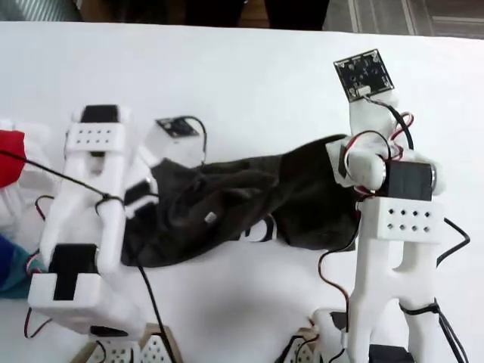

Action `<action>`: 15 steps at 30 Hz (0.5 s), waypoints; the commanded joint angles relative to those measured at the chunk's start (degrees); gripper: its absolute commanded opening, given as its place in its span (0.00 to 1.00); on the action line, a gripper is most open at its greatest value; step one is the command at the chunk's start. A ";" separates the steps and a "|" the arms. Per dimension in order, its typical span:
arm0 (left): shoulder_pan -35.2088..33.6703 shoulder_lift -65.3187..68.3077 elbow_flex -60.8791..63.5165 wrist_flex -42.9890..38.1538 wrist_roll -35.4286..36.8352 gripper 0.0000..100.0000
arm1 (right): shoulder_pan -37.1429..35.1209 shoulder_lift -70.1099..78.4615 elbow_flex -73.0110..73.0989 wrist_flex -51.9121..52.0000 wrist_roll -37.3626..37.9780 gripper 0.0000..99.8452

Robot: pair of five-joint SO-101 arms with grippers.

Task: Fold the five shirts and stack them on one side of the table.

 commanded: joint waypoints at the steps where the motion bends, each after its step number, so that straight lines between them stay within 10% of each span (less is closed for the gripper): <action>1: 5.01 -2.46 3.74 0.79 -0.88 0.29 | -0.40 -0.22 -0.35 -1.19 0.26 0.02; 15: 9.41 -6.33 22.81 -24.62 -0.35 0.29 | -0.31 -0.31 -0.53 -0.92 0.26 0.02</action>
